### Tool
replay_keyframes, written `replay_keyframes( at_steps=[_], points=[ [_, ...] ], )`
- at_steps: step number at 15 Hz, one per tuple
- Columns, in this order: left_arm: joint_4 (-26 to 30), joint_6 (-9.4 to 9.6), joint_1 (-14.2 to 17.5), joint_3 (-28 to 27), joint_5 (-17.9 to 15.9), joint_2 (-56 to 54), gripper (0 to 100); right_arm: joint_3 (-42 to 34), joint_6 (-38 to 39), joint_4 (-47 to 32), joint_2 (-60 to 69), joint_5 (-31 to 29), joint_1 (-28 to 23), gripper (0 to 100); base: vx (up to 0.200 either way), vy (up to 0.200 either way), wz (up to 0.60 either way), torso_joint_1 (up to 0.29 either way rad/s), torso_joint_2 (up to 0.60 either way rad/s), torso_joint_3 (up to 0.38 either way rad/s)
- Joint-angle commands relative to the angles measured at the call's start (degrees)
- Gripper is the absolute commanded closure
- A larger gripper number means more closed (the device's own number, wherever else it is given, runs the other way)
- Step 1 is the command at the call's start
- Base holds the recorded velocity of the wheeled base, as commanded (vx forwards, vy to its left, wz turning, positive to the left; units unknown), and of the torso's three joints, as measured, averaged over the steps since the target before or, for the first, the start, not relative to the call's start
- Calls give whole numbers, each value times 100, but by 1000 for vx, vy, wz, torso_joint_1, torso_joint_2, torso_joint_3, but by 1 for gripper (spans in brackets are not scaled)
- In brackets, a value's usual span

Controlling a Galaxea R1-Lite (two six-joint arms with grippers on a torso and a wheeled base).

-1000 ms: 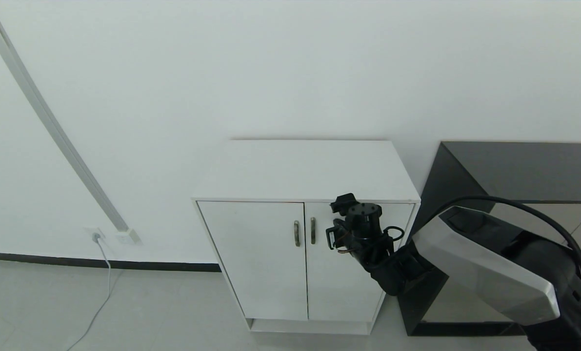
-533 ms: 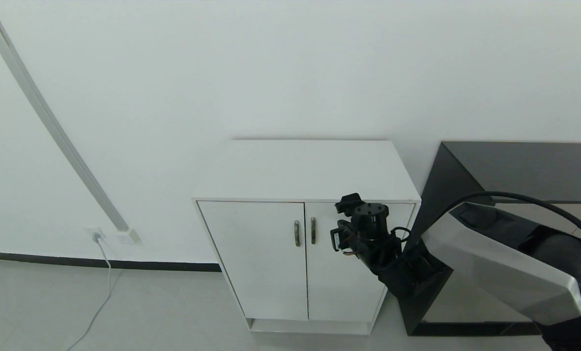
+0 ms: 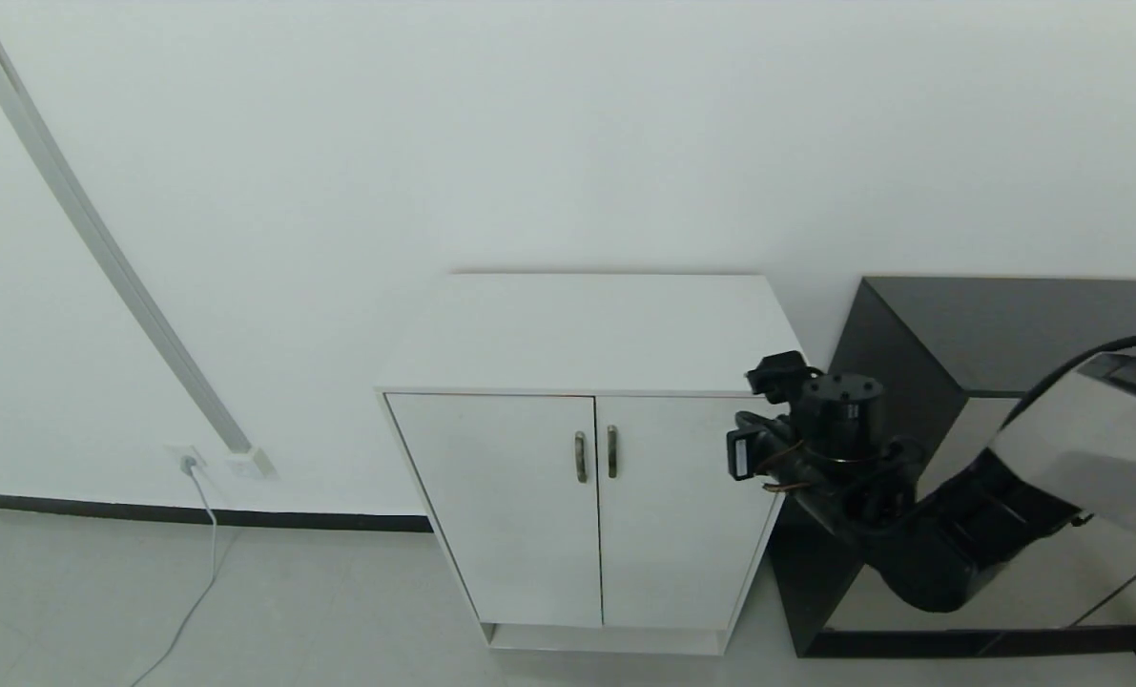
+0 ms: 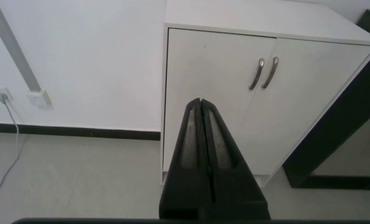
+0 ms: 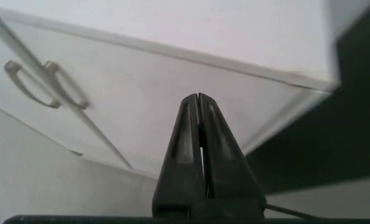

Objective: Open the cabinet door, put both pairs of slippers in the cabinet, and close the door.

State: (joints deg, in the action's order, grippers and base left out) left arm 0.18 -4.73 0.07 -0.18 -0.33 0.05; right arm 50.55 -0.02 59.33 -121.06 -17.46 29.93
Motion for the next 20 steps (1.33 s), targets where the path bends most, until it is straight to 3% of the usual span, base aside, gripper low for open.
replay_keyframes(
  at_steps=[1, 5, 7, 13, 14, 20],
  points=[
    [-1, -2, 1, 1, -2, 4, 100, -810, -6, 17, 1164, -12, -567, 100, 0, 0, 0, 0, 0, 0],
    [-1, -2, 1, 1, -2, 4, 100, -1970, -6, 17, 2298, 14, -1446, 100, 0, 0, 0, 0, 0, 0],
    [-1, -10, 1, 1, -2, 4, 100, -2849, 2, 26, 3186, 339, -1754, 100, 0, 0, 0, 0, 0, 0],
    [-1, -10, 1, 1, 7, 4, 100, -5055, -50, -27, 5216, 920, -2000, 100, 0, 0, 0, 0, 0, 0],
    [-1, -10, 1, 1, -2, 4, 100, -5055, -68, -141, 5409, 937, -2008, 100, 0, 0, 0, 0, 0, 0],
    [-1, -10, 1, 1, 7, 4, 100, -5055, -340, -3068, 7659, 1596, -2070, 100, 0, 0, 0, 0, 0, 0]
  ],
)
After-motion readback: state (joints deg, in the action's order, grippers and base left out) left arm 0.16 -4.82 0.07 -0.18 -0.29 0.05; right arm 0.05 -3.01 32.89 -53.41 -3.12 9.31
